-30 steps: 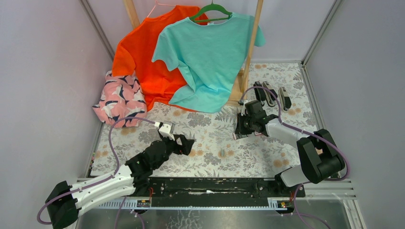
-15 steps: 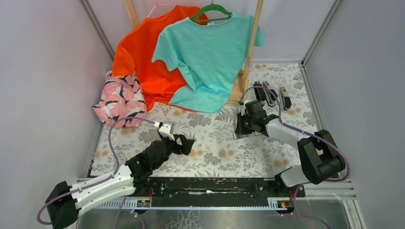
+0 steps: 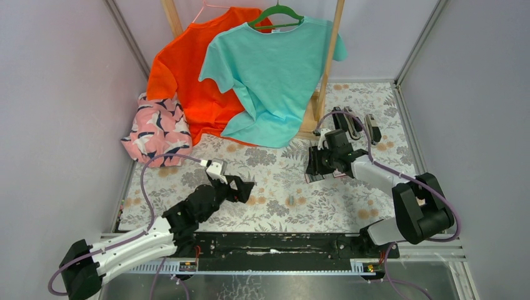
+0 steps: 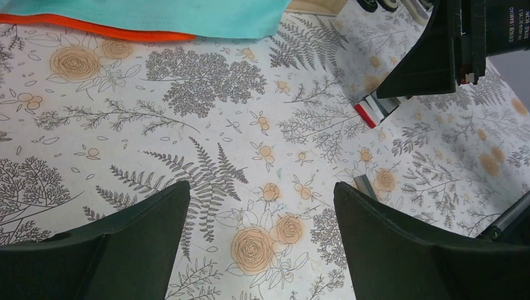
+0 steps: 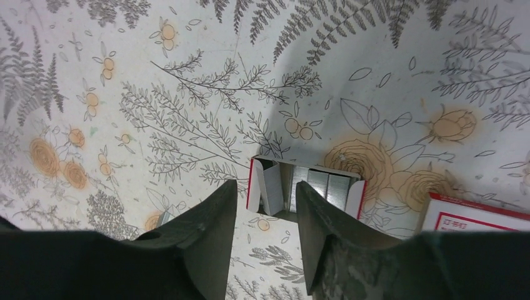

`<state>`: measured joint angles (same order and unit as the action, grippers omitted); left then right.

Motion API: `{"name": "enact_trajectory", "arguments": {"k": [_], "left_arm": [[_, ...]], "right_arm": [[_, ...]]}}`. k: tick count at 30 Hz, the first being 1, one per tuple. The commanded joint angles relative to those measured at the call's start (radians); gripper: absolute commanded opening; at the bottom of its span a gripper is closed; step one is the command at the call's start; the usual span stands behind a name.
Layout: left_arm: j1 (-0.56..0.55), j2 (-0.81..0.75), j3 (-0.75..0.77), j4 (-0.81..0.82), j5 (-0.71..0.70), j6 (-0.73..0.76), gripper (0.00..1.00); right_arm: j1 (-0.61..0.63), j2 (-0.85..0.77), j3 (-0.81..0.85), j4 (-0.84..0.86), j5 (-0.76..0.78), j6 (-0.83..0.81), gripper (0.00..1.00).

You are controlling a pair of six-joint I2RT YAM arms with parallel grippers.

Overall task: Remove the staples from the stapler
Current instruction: Place the staple in the staple box, then adjust the staple in the staple box.

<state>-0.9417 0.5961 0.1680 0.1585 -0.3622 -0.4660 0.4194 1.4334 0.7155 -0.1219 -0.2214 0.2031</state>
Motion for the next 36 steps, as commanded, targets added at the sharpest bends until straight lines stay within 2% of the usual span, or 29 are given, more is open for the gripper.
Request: {"name": "enact_trajectory", "arguments": {"k": [1,4,8,13,23,36], "left_arm": [[0.003,-0.035,0.007,0.043,0.029,0.011,0.92],[0.003,-0.037,-0.027,0.137,0.078,0.006,0.92],[0.003,-0.004,-0.04,0.216,0.133,-0.011,0.92],[0.003,0.025,-0.035,0.223,0.146,-0.015,0.92],[0.003,-0.01,-0.046,0.211,0.137,-0.011,0.92],[0.003,-0.01,-0.044,0.205,0.136,-0.01,0.92]], "right_arm": [[-0.076,-0.096,0.039,0.003,-0.22,-0.13,0.55],[-0.138,-0.117,0.035,-0.01,-0.421,-0.187,0.6],[-0.212,-0.034,0.061,-0.049,-0.539,-0.23,0.6],[-0.241,0.149,0.179,-0.215,-0.668,-0.398,0.53],[-0.24,0.277,0.233,-0.226,-0.648,-0.454,0.53],[-0.24,0.356,0.273,-0.248,-0.66,-0.51,0.48]]}}
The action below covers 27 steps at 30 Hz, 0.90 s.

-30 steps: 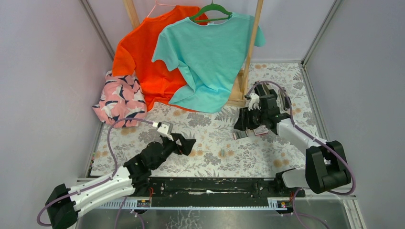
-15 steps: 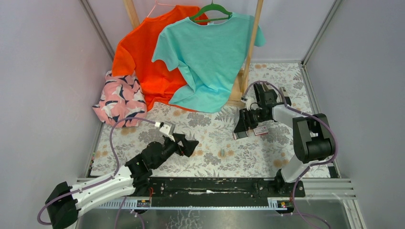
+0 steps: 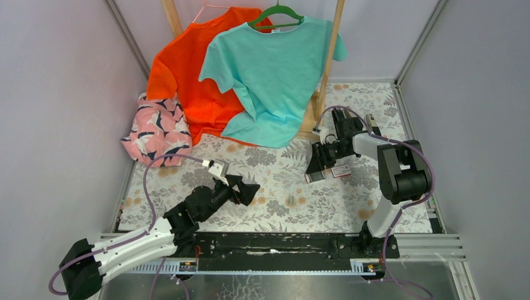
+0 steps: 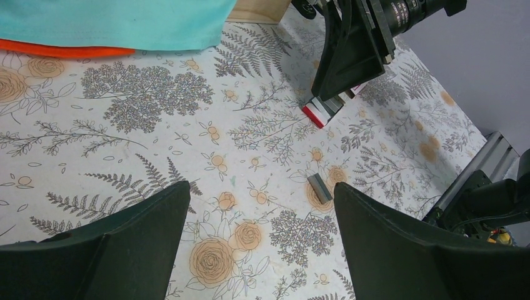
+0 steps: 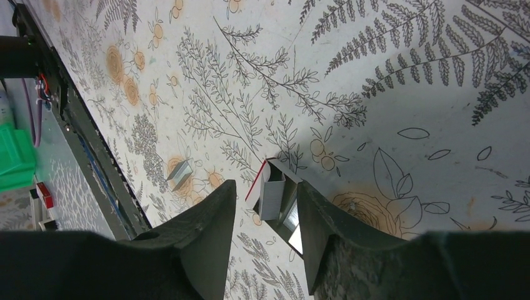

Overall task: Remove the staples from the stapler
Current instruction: Adjust the staple in the staple box.

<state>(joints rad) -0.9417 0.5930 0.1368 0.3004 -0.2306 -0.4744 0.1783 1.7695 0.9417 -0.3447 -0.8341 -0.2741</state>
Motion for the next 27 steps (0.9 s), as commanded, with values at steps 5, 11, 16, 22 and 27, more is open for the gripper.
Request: {"name": "enact_trajectory", "arguments": {"k": [5,11,16,22,27], "left_arm": [[0.002,-0.01,-0.011,0.057,0.004,-0.001,0.92],[0.003,-0.012,-0.011,0.054,0.002,0.0,0.92],[0.003,-0.013,-0.008,0.051,0.0,0.001,0.92],[0.003,-0.027,-0.008,0.042,-0.004,0.001,0.92],[0.003,-0.03,-0.008,0.037,-0.006,0.002,0.92]], "right_arm": [[0.0,0.049,0.06,-0.041,-0.049,-0.052,0.46],[0.001,0.069,0.069,-0.058,-0.061,-0.066,0.44],[0.0,0.055,0.072,-0.062,-0.072,-0.063,0.41],[0.001,-0.006,0.046,-0.041,-0.031,-0.04,0.33],[0.0,-0.04,0.03,-0.025,-0.006,-0.029,0.3]]}}
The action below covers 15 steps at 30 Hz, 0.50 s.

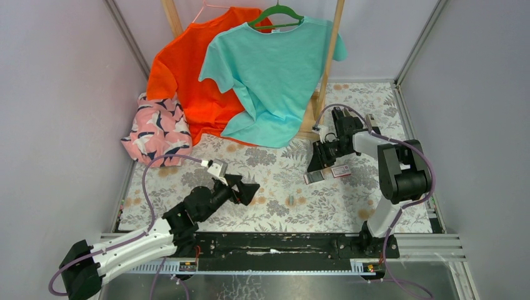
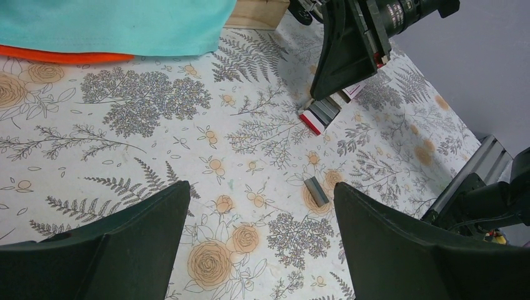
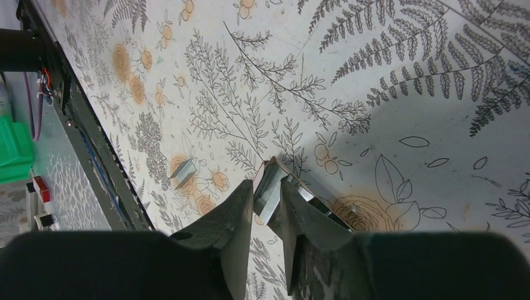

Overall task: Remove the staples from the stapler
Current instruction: Adjust the staple in the staple box.

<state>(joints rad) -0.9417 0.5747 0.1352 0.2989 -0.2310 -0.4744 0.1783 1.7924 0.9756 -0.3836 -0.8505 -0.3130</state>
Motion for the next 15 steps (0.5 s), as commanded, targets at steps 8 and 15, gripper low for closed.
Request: {"name": "enact_trajectory", "arguments": {"k": [8,15], "left_arm": [[0.003,-0.017,-0.005,0.03,-0.01,0.004,0.92],[0.003,-0.025,-0.003,0.02,-0.01,0.005,0.92]], "right_arm": [[0.011,-0.076,-0.007,0.002,0.082,-0.001,0.29],[0.064,-0.096,-0.012,-0.012,0.163,-0.009,0.26]]}}
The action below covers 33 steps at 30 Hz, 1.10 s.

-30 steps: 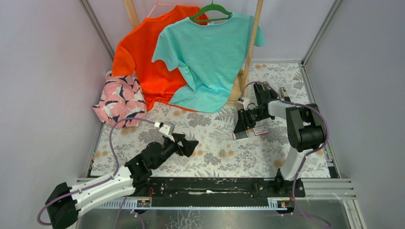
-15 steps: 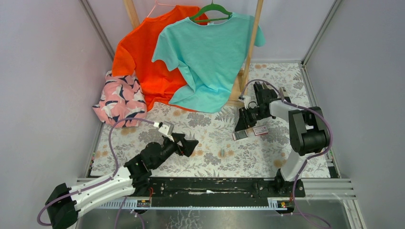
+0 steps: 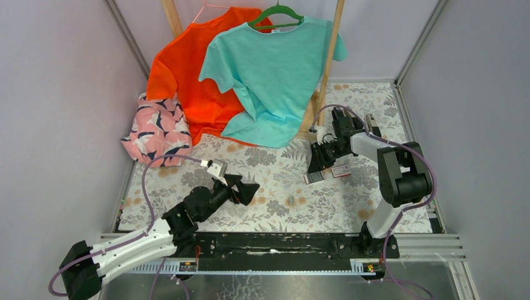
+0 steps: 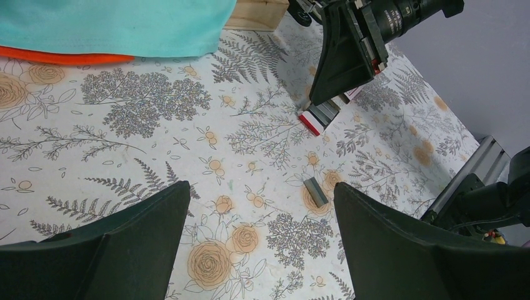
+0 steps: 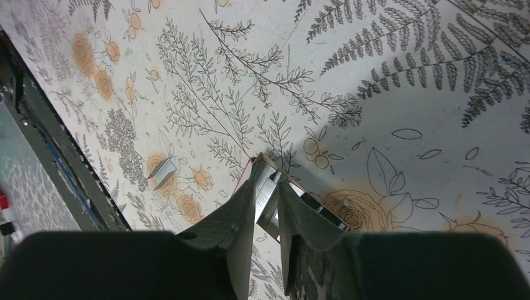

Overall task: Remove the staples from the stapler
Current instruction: Adjust the staple in the staple box.

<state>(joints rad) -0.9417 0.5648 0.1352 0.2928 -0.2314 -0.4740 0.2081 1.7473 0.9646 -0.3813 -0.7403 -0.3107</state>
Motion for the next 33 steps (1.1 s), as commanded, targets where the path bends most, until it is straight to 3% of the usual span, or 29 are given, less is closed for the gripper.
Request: {"name": "enact_trajectory", "arguments": {"k": [1,33], "left_arm": [[0.003,-0.018,-0.003,0.023,-0.011,0.006,0.92],[0.003,-0.035,-0.002,0.007,-0.018,0.007,0.92]], "right_arm": [[0.038,-0.055,-0.003,-0.016,0.064,-0.004,0.25],[0.104,-0.099,-0.025,-0.049,0.18,0.023,0.27]]}}
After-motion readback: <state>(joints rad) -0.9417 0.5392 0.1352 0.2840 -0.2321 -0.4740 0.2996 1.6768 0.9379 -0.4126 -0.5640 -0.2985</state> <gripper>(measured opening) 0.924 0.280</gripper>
